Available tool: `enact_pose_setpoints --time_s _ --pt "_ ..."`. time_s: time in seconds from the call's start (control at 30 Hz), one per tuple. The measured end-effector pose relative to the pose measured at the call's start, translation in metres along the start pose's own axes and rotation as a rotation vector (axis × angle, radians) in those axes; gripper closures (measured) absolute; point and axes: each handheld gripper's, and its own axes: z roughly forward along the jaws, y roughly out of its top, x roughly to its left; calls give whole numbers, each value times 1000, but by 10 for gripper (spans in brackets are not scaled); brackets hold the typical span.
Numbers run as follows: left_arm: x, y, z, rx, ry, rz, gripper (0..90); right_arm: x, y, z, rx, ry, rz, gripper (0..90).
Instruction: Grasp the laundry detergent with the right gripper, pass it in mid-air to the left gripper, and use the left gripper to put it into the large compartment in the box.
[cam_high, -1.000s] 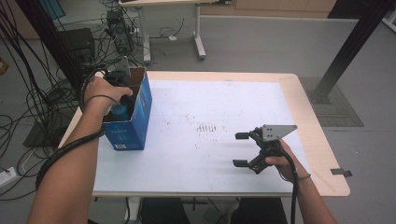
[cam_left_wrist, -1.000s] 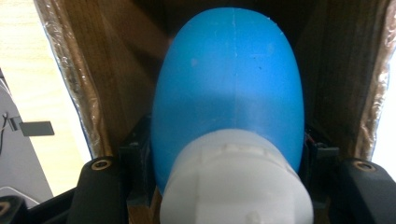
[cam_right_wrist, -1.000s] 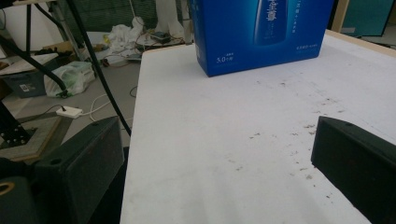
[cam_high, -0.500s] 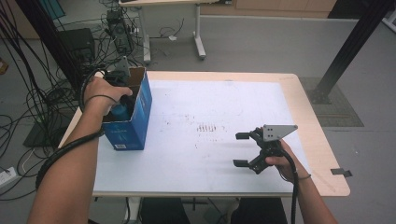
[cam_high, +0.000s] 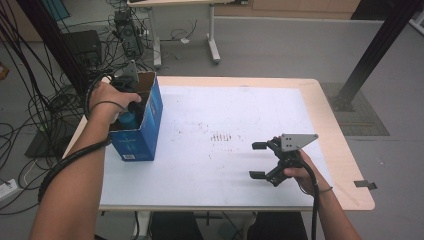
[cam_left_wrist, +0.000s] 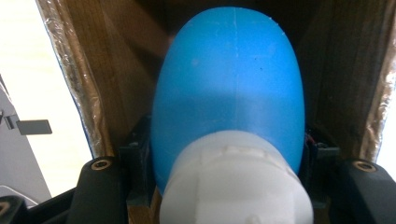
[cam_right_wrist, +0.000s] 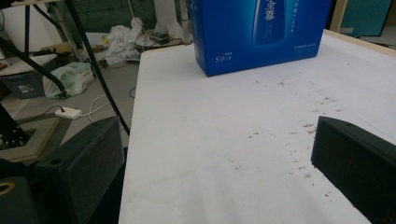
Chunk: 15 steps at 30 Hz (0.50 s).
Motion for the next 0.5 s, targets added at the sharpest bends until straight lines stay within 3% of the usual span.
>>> enact_pose_setpoints --time_s 0.5 --pt "1 1 0 1 -6 -4 373 -1 0 0 0 0 2 24"
